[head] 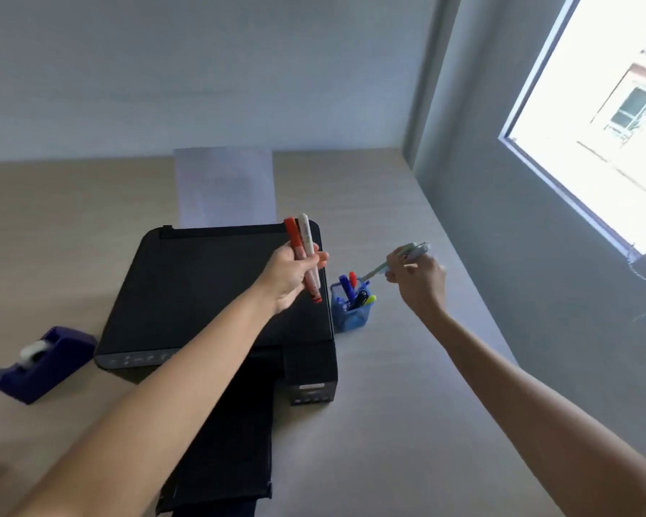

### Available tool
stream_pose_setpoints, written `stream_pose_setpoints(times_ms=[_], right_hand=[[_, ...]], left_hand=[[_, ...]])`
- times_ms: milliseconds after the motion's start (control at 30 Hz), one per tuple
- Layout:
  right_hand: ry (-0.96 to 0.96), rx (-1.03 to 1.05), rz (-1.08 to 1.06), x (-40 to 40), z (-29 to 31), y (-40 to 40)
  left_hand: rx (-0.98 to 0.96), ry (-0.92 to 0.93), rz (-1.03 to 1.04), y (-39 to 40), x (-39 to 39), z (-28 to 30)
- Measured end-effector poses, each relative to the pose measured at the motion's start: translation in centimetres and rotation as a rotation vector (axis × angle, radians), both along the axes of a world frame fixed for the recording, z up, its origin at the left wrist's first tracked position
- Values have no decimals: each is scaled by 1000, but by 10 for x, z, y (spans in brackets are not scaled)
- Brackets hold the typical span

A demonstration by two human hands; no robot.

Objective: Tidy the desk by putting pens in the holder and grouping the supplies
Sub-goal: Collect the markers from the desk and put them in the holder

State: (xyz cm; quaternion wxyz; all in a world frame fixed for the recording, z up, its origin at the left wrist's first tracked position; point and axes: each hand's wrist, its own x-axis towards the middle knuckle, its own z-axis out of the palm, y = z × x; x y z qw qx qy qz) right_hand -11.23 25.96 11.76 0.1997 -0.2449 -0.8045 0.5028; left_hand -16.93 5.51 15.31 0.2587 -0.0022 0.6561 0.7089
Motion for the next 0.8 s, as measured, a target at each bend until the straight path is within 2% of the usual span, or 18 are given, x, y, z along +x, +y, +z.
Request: stream_pose_setpoints(times_ms=[100, 233, 467, 700, 800], right_hand=[[-58, 16, 96, -21, -28, 6], [-134, 157, 230, -37, -63, 12], [-193, 268, 211, -32, -83, 32], [-207, 166, 233, -28, -91, 41], [-170, 118, 207, -28, -91, 39]], left_hand=[[-87, 12, 65, 38, -17, -16], [-250, 44, 127, 75, -36, -43], [-418, -15, 215, 118, -37, -94], [-558, 4, 244, 135, -35, -110], [-453, -176, 286, 134, -37, -114]])
